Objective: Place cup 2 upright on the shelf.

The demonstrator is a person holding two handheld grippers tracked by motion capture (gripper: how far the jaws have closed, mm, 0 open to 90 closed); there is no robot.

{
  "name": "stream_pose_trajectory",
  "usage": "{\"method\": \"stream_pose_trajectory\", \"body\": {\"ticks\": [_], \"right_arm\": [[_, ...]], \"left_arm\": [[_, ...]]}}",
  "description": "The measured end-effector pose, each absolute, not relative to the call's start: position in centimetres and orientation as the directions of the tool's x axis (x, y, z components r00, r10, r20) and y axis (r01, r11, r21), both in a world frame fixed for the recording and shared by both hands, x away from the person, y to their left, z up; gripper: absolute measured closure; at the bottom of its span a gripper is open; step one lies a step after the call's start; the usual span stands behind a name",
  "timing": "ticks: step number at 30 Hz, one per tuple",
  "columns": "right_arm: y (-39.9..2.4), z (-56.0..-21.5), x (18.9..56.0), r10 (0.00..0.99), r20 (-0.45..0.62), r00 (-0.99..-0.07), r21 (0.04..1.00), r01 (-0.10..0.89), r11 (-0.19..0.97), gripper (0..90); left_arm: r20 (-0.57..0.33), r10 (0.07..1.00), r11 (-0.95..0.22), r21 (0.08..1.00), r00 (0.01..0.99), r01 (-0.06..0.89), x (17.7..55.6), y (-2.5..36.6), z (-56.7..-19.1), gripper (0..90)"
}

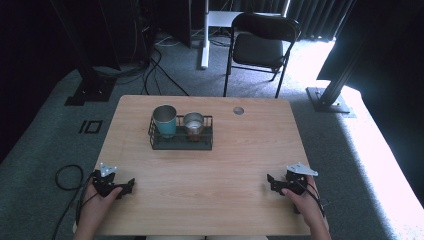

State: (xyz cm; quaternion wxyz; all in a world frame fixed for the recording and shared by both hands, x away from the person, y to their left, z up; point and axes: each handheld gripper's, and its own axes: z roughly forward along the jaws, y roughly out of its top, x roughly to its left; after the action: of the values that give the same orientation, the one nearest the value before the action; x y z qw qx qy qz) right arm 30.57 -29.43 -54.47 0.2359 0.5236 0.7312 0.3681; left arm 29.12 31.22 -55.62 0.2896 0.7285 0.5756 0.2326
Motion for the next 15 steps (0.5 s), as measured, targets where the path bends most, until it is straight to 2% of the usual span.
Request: {"method": "stream_pose_trajectory", "body": {"ticks": [15], "right_arm": [[-30.6, -55.5, 29.0, 0.963, 0.022, -0.270, 0.751, 0.640, 0.162, 11.2]], "left_arm": [[0.006, 0.973, -0.170, 0.690, 0.229, 0.704, 29.1, 31.2, -55.6, 1.7]]}}
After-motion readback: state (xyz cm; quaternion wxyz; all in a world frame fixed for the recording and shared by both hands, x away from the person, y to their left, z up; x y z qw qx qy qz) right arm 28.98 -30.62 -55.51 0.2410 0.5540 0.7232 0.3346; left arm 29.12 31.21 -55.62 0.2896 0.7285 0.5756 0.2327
